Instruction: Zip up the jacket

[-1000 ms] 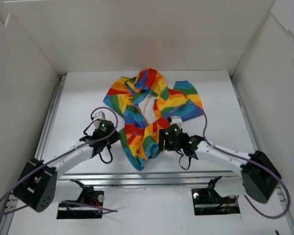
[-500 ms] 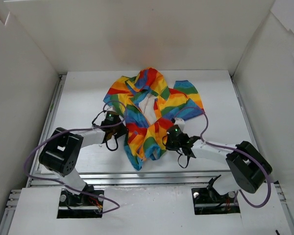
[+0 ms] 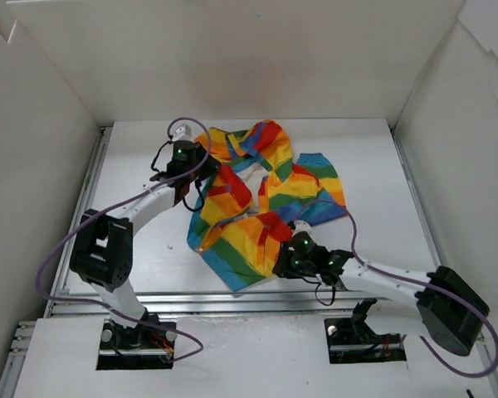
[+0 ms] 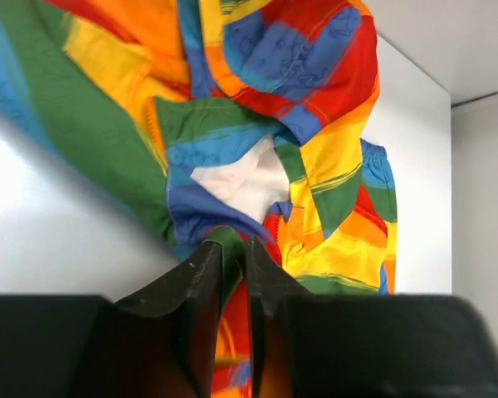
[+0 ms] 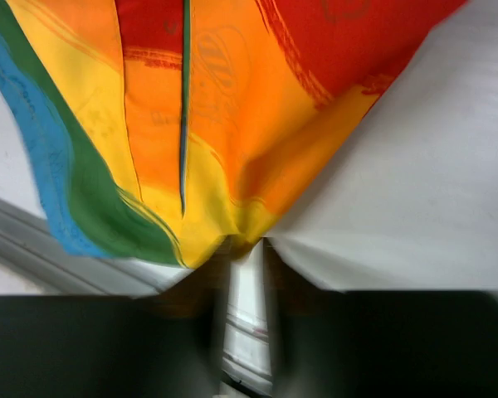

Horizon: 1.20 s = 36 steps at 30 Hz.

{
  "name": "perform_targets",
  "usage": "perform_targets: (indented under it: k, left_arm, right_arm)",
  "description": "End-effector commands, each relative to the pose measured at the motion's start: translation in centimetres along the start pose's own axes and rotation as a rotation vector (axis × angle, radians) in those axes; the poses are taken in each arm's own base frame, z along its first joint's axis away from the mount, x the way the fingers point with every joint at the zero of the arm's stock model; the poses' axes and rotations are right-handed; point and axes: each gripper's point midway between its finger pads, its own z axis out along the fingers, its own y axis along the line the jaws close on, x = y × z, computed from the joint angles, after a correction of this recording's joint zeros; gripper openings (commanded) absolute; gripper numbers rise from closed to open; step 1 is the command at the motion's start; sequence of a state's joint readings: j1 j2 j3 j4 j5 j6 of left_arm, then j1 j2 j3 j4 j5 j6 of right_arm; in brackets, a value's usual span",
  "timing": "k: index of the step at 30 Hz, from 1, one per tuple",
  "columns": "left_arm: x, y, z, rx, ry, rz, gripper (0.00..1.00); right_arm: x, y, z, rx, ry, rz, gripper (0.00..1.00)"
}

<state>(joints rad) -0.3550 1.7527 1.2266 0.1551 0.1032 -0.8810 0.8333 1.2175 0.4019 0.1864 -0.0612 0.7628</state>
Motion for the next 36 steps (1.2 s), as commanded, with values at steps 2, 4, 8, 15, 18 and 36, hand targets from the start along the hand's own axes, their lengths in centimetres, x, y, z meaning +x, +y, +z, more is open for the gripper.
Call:
perform_targets:
  k: [2, 4, 8, 15, 18, 36]
  left_arm:
    - [-2.0, 1.7, -3.7, -0.042, -0.073, 0.019, 0.31]
    - [-1.0, 4.1, -5.6, -0.088, -0.077, 0.013, 0.40]
    - [-0.4, 7.0, -10.5, -0.144, -0.154, -0.007, 0.42]
    - [3.8, 12.8, -17.7, -0.291, -0.139, -0.031, 0.10]
    - [7.8, 15.1, -19.4, -0.320, -0.031, -0.047, 0.04]
    - [14.6, 16.2, -17.8, -0.172, 0.102, -0.240, 0.47]
  right_arm:
    - [0.3, 0.1, -3.8, 0.008, 0.030, -0.031, 0.37]
    - [-0.1, 0.6, -4.9, 0.000, 0.039, -0.093, 0.59]
    - [-3.9, 4.3, -7.2, -0.089, -0.046, -0.208, 0.61]
    - [-7.7, 9.9, -5.7, -0.212, -0.114, -0.354, 0.00]
    - [-8.1, 11.5, -4.8, -0.251, -0.122, -0.371, 0.00]
    - [-6.6, 15.8, -2.9, -0.388, -0.063, -0.428, 0.00]
